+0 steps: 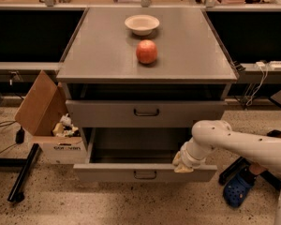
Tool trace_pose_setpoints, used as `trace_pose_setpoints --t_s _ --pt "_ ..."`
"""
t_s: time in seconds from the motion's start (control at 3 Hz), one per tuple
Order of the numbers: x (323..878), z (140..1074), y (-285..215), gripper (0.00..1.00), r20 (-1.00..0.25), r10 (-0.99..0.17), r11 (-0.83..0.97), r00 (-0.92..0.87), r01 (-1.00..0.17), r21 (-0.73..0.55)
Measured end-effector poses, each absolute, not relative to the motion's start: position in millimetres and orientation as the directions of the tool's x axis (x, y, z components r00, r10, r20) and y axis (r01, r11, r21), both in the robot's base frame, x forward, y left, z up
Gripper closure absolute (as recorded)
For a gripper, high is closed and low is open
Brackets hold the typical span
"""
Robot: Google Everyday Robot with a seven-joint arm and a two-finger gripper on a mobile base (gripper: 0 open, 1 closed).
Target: Open middle drawer
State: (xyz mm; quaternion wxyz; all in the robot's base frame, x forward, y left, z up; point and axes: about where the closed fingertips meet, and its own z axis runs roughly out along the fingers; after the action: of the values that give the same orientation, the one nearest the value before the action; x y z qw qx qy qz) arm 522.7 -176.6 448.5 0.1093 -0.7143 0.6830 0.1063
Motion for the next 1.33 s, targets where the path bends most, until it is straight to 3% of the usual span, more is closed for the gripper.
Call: trace_pose_setpoints --t_s 1.0,1.33 --pt "498 446 -168 1.0 -0.352 -0.935 -0.056 0.039 -0.998 0.037" --pt "498 446 -168 0.81 -0.352 -0.935 -0.056 0.039 -0.998 0.037"
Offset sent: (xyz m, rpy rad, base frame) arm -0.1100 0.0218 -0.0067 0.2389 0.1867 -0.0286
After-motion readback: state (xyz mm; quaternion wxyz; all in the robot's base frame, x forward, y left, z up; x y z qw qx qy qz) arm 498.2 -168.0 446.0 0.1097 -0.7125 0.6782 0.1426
